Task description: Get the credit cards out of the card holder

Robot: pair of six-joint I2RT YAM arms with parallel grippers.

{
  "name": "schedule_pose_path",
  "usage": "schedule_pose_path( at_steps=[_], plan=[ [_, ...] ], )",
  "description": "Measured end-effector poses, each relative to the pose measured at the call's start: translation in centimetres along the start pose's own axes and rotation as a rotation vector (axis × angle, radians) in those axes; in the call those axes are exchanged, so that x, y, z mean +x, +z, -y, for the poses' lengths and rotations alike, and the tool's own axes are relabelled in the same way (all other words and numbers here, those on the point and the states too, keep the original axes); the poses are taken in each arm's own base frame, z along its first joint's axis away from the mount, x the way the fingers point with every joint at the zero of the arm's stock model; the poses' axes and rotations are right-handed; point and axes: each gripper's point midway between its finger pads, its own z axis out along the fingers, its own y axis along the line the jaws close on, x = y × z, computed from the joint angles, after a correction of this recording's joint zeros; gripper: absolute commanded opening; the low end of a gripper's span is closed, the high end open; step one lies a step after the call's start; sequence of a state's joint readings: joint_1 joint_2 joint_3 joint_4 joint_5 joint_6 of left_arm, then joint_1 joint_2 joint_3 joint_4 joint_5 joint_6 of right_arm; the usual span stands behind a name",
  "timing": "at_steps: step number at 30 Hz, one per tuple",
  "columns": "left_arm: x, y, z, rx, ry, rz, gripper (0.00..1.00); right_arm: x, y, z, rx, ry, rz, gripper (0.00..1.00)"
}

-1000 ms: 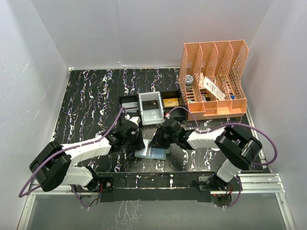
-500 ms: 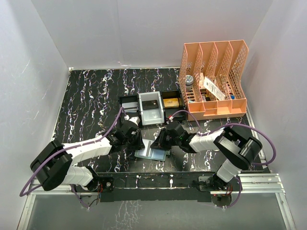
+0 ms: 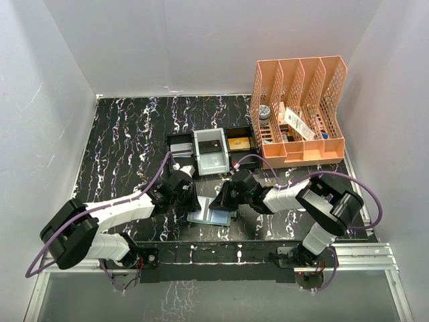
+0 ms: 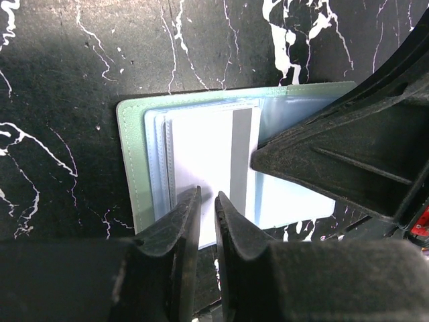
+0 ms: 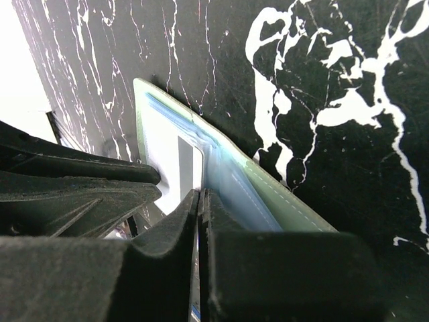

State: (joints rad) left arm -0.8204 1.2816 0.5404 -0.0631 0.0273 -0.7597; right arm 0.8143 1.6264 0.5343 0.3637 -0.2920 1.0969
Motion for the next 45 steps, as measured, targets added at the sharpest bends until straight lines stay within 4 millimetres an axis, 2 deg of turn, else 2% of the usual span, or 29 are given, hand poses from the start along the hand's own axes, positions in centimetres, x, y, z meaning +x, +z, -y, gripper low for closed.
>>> schedule_pose_path(
  at_steps=[13, 15, 20, 26, 33, 37, 41, 45],
  plan=[
    [0.6, -0.5, -0.6, -0.022, -0.008, -0.015, 0.14, 0.2, -0.6, 0.5, 0.017, -0.041, -0.018, 0.0],
    [0.6, -0.6, -0.7, -0.022, -0.008, -0.015, 0.17, 0.2, -0.6, 0.5, 0.015, -0.04, -0.024, 0.05],
    [0.6, -0.8, -0.6, -0.016, -0.004, -0.01, 0.31, 0.4, -0.7, 0.2, 0.001, -0.033, -0.033, 0.17],
    [1.0, -0.9, -1.1, -0.032, 0.011, -0.025, 0.35, 0.4, -0.7, -0.3, -0.018, -0.028, -0.034, 0.22],
    [1.3, -0.4, -0.9, -0.021, 0.032, -0.05, 0.19, 0.4, -0.4, -0.2, -0.022, -0.013, -0.038, 0.18],
    [1.3, -0.4, -1.0, -0.02, 0.039, -0.054, 0.13, 0.5, -0.3, -0.2, -0.025, -0.007, -0.044, 0.12],
    [1.4, -0.4, -0.9, -0.015, 0.038, -0.06, 0.08, 0.4, -0.2, -0.1, -0.023, -0.005, -0.042, 0.01],
    [1.5, -0.4, -0.9, -0.013, 0.035, -0.061, 0.05, 0.3, -0.2, -0.1, -0.023, -0.008, -0.039, 0.0]
  ],
)
